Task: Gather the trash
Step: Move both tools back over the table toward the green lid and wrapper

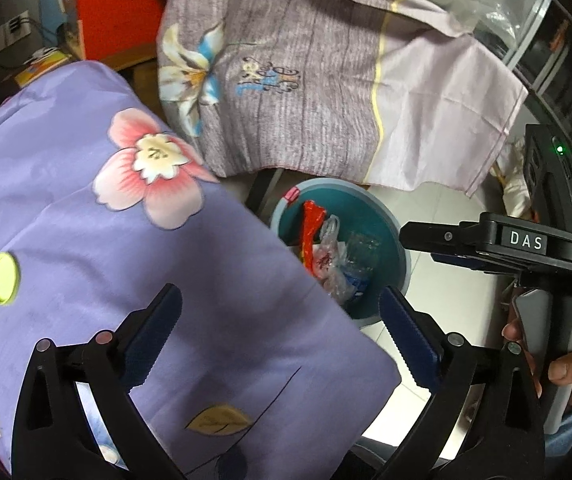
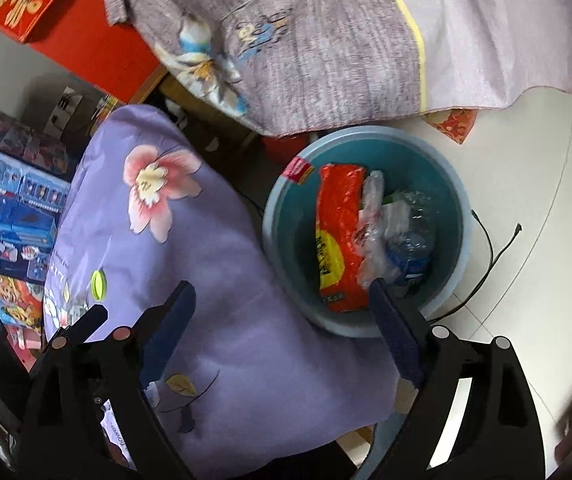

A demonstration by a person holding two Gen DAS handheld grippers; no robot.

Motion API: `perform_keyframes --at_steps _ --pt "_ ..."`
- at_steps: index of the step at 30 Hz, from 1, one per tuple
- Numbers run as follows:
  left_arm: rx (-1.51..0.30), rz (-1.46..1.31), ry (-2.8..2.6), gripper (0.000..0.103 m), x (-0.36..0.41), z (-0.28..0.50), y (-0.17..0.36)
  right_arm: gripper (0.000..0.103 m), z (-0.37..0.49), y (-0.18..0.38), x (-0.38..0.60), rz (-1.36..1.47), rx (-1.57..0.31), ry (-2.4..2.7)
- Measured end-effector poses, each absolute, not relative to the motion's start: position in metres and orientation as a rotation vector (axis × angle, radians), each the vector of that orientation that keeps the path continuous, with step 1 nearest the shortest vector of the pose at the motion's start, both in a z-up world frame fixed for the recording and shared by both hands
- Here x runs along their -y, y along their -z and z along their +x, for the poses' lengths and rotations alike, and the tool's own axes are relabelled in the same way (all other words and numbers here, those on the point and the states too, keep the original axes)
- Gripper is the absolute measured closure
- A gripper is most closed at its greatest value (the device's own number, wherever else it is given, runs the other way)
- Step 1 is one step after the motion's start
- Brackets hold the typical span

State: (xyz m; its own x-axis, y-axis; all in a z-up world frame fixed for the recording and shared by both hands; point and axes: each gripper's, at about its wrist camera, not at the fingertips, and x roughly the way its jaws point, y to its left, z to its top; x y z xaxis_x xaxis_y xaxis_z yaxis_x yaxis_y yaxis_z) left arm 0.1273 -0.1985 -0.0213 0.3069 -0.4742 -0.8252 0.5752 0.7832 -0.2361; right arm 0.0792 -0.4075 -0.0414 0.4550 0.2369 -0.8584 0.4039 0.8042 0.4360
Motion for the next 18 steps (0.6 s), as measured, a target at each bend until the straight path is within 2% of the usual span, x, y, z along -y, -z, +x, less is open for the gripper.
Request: perform_keyframes --at_steps 18 --pt "-1.054 -0.050 0.431 0.004 0.025 0.139 0.025 0.019 0.137 0.031 0.251 0.445 -1.229 -0.087"
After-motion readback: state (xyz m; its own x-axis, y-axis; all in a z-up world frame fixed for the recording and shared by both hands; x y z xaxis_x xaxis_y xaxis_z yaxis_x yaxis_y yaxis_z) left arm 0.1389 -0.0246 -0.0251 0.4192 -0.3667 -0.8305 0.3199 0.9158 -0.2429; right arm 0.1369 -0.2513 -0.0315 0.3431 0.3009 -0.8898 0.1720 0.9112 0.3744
